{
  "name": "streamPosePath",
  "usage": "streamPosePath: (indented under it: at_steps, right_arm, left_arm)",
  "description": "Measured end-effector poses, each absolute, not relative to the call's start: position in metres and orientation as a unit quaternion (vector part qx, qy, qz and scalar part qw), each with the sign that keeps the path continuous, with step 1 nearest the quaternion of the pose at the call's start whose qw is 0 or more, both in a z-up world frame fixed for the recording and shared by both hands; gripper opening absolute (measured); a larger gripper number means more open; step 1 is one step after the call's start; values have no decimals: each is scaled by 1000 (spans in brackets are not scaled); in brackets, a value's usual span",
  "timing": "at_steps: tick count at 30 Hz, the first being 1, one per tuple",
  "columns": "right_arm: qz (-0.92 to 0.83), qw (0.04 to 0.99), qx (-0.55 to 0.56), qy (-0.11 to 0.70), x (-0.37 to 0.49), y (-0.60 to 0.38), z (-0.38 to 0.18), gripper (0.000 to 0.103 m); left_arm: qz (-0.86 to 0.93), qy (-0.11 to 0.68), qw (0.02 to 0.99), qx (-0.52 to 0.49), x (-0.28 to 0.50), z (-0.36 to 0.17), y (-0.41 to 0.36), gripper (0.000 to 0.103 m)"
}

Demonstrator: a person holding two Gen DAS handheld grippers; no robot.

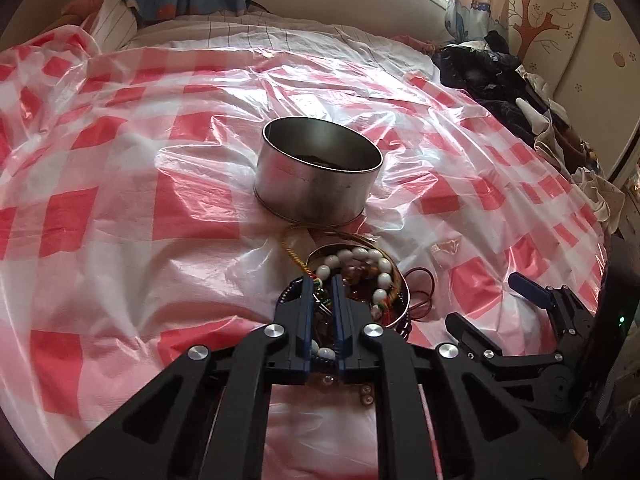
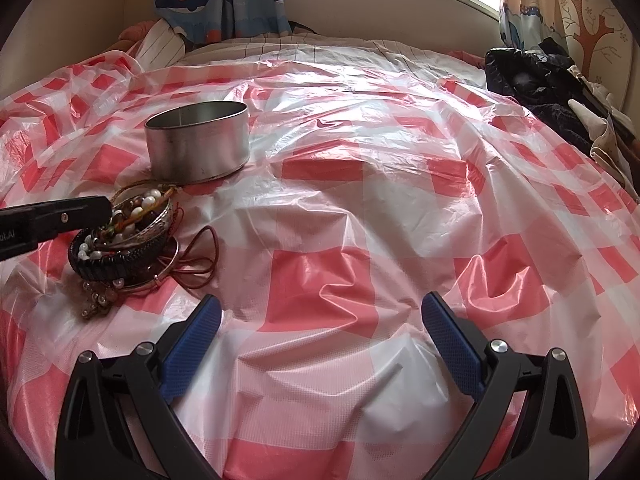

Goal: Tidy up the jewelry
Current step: 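Grasp the gold bangle from the jewelry pile with the left gripper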

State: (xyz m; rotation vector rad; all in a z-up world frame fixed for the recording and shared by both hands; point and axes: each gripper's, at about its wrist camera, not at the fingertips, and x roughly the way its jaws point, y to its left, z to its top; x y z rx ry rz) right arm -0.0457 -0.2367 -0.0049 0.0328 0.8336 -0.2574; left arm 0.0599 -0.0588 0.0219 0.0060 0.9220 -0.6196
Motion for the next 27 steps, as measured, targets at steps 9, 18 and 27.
streamPosePath:
  at_steps: [9, 18, 27]
  right_arm:
    - [-127, 906, 14, 403, -46, -237, -5, 96]
    - [-129, 906, 13, 403, -45, -237, -6, 96]
    - [-126, 906, 19, 405, -45, -240, -6, 96]
  left_arm:
    - [-312, 458, 832, -18, 67, 28, -51, 7]
    - [-305, 447, 840, 31, 95, 22, -79, 36]
    - [-308, 443, 841, 31, 91, 29, -75, 5]
